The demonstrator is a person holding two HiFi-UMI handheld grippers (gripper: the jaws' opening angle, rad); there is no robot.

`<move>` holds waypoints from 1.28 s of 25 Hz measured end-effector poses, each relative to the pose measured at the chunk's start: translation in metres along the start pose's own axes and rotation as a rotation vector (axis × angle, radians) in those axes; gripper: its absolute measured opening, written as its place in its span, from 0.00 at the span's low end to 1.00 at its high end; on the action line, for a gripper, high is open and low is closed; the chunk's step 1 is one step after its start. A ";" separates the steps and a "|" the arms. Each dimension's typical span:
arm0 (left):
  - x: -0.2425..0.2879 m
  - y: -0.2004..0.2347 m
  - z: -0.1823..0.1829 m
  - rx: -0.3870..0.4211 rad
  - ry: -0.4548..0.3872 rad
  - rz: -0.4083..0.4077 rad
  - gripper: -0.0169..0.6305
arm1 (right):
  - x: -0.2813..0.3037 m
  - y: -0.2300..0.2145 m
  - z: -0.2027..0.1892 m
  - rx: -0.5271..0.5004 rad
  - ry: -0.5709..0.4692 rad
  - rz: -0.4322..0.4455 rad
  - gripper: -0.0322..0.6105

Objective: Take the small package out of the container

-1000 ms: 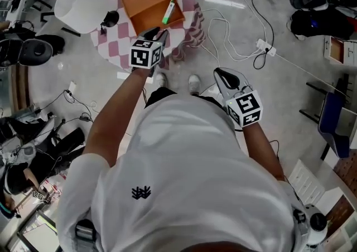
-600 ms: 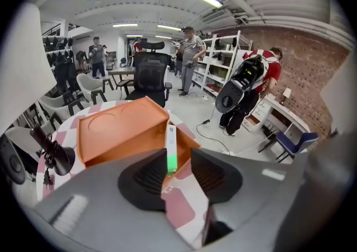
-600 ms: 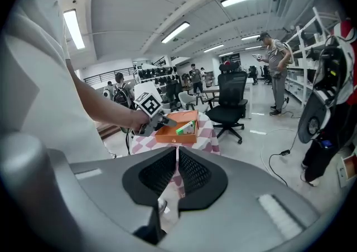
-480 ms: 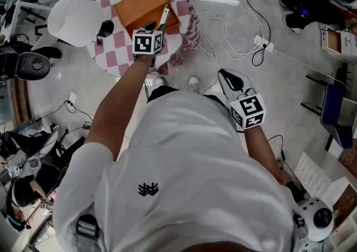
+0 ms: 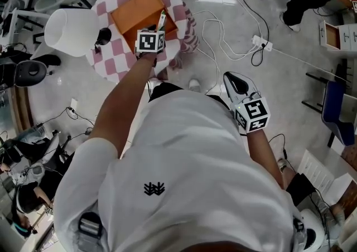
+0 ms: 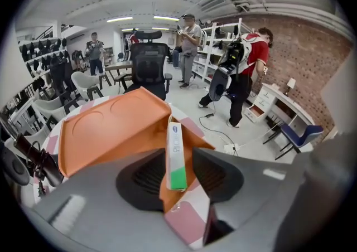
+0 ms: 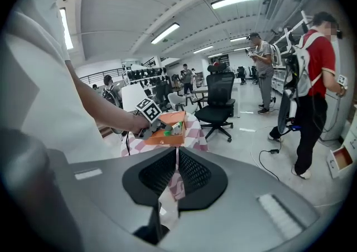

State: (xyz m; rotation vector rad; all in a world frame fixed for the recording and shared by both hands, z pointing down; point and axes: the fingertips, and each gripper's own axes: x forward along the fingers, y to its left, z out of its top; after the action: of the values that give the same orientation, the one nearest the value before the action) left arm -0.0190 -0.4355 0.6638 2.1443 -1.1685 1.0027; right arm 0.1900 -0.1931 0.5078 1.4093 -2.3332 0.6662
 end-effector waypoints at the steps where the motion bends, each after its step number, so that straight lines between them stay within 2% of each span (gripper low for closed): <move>1: 0.002 0.000 0.000 0.002 0.007 0.004 0.28 | -0.001 -0.001 0.000 0.003 0.002 -0.003 0.07; 8: 0.019 0.009 -0.003 0.019 0.051 0.055 0.28 | -0.004 -0.011 -0.001 0.009 0.015 -0.028 0.07; 17: 0.016 0.014 -0.004 0.000 0.051 0.074 0.27 | -0.007 -0.010 0.001 -0.009 0.011 -0.028 0.07; 24: -0.008 0.020 0.004 -0.032 -0.010 0.063 0.26 | 0.004 -0.002 0.008 -0.038 -0.003 0.014 0.07; 32: -0.058 0.013 0.025 -0.052 -0.136 0.019 0.26 | 0.015 0.015 0.014 -0.079 -0.008 0.094 0.07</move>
State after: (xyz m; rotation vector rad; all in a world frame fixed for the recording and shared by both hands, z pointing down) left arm -0.0418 -0.4310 0.6040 2.1927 -1.2655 0.8365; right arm 0.1692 -0.2054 0.5006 1.2771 -2.4165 0.5881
